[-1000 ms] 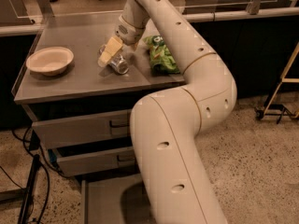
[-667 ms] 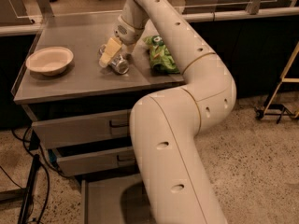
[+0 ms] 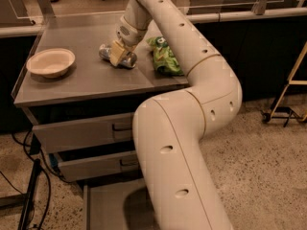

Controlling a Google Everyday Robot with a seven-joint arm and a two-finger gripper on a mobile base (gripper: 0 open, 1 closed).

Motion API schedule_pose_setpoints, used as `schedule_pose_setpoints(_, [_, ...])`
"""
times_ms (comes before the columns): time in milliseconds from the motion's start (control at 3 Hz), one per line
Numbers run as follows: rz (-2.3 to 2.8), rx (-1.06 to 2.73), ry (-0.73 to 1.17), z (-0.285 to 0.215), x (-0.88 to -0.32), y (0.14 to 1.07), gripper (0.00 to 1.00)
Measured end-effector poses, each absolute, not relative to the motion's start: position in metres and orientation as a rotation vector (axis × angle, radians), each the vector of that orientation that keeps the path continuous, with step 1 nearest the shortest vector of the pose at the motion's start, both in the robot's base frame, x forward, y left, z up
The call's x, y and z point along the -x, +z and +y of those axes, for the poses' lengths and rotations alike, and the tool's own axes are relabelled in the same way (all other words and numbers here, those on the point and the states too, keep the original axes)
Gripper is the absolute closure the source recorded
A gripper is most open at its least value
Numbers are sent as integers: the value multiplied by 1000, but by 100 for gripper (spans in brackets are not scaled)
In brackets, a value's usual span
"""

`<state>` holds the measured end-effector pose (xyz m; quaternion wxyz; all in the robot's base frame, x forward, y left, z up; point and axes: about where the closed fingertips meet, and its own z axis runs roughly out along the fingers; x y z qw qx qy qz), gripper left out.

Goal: Place redbull can into bottom drawer

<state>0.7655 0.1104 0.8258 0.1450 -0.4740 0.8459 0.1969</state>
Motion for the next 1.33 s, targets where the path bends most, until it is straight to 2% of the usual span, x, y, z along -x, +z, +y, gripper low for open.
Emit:
schedule_pose_setpoints(333, [2437,1366,567,110,-766,826,89])
schedule_pose_setpoints(667, [2437,1365,567,110,-766,830,100])
schedule_pose_setpoints(1000, [2323,1364,591,97,-768,855,100])
schedule_pose_setpoints(1333, [2175,1414,652,84,-745,881,100])
